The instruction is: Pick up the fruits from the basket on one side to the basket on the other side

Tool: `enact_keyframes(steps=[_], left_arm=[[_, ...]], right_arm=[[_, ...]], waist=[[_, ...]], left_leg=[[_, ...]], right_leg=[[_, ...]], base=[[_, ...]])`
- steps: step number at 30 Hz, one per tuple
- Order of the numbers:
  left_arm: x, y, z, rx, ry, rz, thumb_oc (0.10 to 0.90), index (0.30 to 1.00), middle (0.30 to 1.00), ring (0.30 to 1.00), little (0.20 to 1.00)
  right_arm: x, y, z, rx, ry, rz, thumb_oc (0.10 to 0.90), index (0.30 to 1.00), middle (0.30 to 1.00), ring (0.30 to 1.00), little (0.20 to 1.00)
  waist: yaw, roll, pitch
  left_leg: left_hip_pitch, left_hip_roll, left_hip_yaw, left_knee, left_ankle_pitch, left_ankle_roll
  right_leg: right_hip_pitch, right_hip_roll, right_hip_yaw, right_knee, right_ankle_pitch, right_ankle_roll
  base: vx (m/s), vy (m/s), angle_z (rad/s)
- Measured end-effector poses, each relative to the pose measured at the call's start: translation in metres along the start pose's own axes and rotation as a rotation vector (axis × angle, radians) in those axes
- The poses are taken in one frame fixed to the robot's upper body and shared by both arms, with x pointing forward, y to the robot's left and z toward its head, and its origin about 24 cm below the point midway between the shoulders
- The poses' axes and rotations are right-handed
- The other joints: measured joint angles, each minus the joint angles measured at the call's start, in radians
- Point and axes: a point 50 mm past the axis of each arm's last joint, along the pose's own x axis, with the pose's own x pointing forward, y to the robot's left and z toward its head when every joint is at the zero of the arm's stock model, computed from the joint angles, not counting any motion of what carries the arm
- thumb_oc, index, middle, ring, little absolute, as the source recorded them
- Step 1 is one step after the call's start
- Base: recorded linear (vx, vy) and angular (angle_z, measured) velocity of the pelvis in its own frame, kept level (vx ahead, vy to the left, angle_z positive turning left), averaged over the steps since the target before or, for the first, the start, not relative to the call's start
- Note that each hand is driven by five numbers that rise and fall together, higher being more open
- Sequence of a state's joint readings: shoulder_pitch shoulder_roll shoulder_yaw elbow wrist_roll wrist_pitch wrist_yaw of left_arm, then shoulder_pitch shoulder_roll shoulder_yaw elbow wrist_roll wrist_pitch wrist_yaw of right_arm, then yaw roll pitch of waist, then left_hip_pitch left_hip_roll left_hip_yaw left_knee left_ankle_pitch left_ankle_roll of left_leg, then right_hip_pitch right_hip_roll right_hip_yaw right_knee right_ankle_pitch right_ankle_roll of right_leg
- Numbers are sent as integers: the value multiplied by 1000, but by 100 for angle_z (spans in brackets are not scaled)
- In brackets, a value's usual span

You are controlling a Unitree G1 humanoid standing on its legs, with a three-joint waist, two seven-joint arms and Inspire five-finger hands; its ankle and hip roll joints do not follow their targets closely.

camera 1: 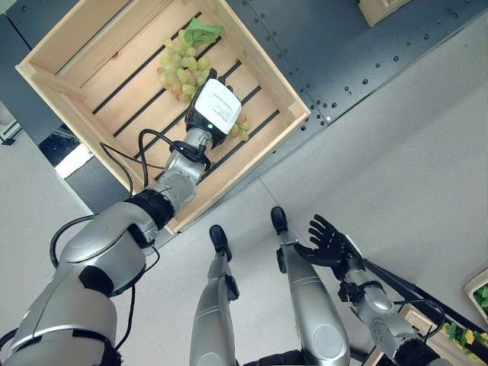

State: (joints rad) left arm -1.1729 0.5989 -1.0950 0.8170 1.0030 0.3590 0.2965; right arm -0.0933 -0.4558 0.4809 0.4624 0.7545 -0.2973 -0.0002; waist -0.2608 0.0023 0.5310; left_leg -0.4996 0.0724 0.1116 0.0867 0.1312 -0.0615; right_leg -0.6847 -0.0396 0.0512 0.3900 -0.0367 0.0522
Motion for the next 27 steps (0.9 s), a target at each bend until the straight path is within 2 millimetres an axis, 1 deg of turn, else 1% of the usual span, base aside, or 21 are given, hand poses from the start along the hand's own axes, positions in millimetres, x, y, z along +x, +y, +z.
enact_keyframes(steps=[1, 2, 3, 4, 6, 9, 12, 18, 23, 25, 26, 27], left_arm=[[1, -1, 0, 10, 2, -6, 800, 900, 900, 900, 900], [1, -1, 0, 12, 3, -8, 776, 865, 865, 865, 865], [0, -3, -1, 16, 5, -13, 557, 535, 535, 535, 535], [1, -4, 0, 19, 7, -15, 400, 300, 300, 300, 300], [2, -4, 2, 21, 16, -8, 400, 300, 300, 300, 300], [4, -2, -2, 28, 25, 0, 400, 300, 300, 300, 300], [2, -10, -3, 41, 26, -34, 400, 300, 300, 300, 300], [0, -15, -4, 24, 26, -46, 400, 300, 300, 300, 300], [-4, -22, -2, -65, 29, -49, 400, 300, 300, 300, 300], [-9, -28, -3, -191, 60, -23, 400, 300, 300, 300, 300], [-11, -30, -4, -226, 74, -14, 400, 300, 300, 300, 300], [-13, -31, -5, -304, 104, 10, 400, 300, 300, 300, 300]], right_arm=[[0, 0, 0, -1, -1, 1, 800, 900, 900, 900, 900], [1, 0, 0, -1, 0, 1, 800, 900, 900, 900, 900], [0, 0, 0, -2, 1, 1, 800, 900, 900, 900, 900], [0, 0, 0, -2, 2, 1, 800, 900, 900, 900, 900], [1, 1, 0, -3, 2, 3, 800, 900, 900, 900, 900], [3, 1, 2, -6, -5, 7, 800, 900, 900, 900, 900], [4, 2, 3, -7, -9, 10, 800, 900, 900, 900, 900], [4, 2, 3, -7, -9, 10, 800, 900, 900, 900, 900], [4, 2, 4, -7, -9, 10, 800, 900, 900, 900, 900], [4, 2, 4, -6, -11, 12, 800, 900, 900, 900, 900], [4, 2, 4, -6, -11, 12, 800, 900, 900, 900, 900], [4, 2, 4, -6, -13, 12, 800, 900, 900, 900, 900]], waist=[[-2, 0, 0], [-3, 0, 0], [-6, 0, 0], [-9, -1, 0], [-13, -2, -1], [-29, -4, -1], [-44, -4, -1], [-41, -4, -1], [-27, -4, -1], [-24, -4, -1], [-23, -4, -1], [-21, -4, -1]], left_leg=[[1, 0, 0, 0, 0, 0], [1, 1, 0, 1, 0, 0], [1, 1, 0, 4, 0, 0], [2, 1, 0, 5, 0, 0], [3, 1, 0, 6, -1, 1], [3, 0, 3, 6, -2, 3], [3, 1, 4, 5, -3, 3], [8, -1, 4, 5, -3, 4], [26, -2, 4, 5, -3, 4], [40, -2, 3, 4, -3, 4], [44, -2, 3, 4, -3, 4], [46, -2, 2, 4, -3, 4]], right_leg=[[1, 0, 0, 0, 0, 0], [2, 0, 0, 0, 0, 1], [4, 1, 0, 0, 1, 1], [6, 1, 0, -1, 0, 2], [8, 0, 0, -3, 1, 3], [8, 0, 2, -5, 2, 3], [8, 0, 2, -7, 3, 3], [15, 0, 1, -6, 3, 3], [33, 0, 1, -6, 2, 3], [47, 0, 1, -7, 2, 3], [50, 0, 1, -7, 2, 3], [53, 0, 0, -7, 2, 3]], base=[[0, 0, 0], [0, 0, 0], [0, 0, 0], [0, 0, 0], [0, 0, 0], [-2, 3, -1], [-3, 3, -1], [-3, 9, 1], [0, 0, 0], [0, 0, 0], [0, 0, 0], [0, 0, 0]])
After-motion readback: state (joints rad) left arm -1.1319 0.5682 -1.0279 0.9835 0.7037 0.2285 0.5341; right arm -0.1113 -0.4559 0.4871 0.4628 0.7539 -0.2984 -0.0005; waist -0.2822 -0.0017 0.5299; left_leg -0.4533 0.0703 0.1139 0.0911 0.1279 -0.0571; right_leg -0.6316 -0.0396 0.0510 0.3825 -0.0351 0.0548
